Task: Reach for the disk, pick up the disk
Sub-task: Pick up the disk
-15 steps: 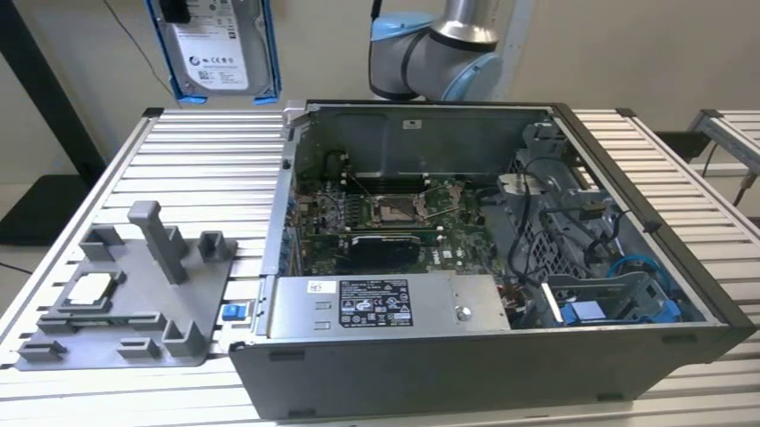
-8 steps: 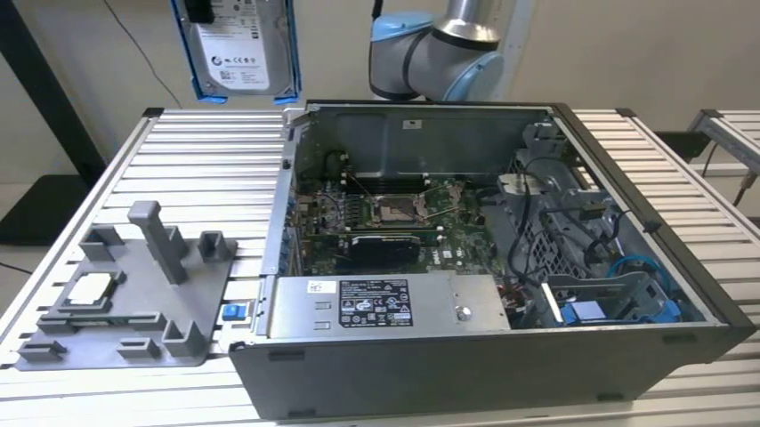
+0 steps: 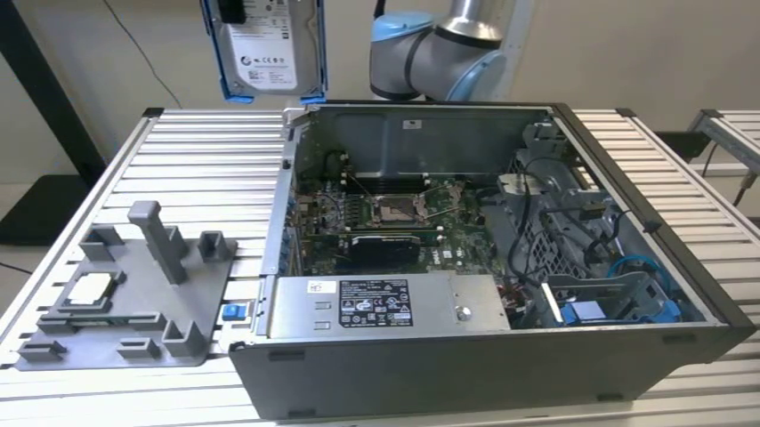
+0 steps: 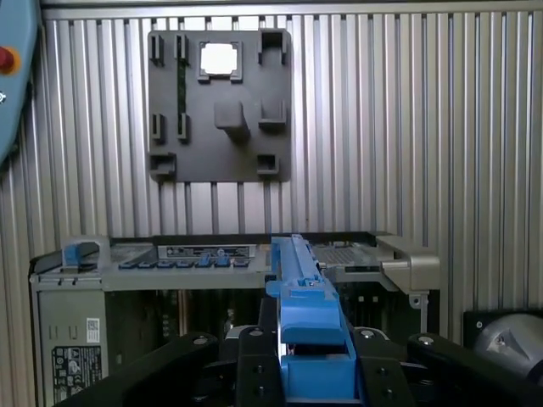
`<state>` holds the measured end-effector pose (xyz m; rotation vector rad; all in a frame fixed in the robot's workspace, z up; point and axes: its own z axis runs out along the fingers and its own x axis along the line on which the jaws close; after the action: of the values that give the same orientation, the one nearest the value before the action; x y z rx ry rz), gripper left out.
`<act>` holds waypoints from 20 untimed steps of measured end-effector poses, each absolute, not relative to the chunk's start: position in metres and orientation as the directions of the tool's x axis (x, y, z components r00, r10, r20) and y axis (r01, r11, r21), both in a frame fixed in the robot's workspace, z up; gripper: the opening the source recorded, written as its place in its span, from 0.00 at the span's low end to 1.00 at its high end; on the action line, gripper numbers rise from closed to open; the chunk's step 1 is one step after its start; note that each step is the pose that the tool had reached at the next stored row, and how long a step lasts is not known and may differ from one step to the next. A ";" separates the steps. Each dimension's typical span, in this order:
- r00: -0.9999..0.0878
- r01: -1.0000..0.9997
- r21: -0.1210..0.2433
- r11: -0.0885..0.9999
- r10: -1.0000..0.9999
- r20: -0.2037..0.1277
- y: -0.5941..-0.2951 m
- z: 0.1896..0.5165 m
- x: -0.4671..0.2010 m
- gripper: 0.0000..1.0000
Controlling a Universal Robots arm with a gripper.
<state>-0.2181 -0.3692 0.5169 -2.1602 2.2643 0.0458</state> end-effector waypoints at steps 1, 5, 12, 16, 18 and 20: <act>-0.047 -0.999 0.013 0.047 -0.998 -0.029 -0.369 0.517 -0.215 0.00; -0.047 -0.999 0.013 0.047 -0.998 -0.029 -0.369 0.517 -0.202 0.00; -0.047 -0.999 0.013 0.047 -0.998 -0.029 -0.369 0.517 -0.178 0.00; -0.047 -0.999 0.013 0.047 -0.998 -0.029 -0.369 0.517 -0.165 0.00; -0.047 -0.999 0.013 0.047 -0.998 -0.029 -0.369 0.517 -0.158 0.00; -0.047 -0.999 0.013 0.047 -0.998 -0.029 -0.369 0.517 -0.150 0.00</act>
<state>-0.1504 -0.3692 0.5169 -2.1601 2.2642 0.0458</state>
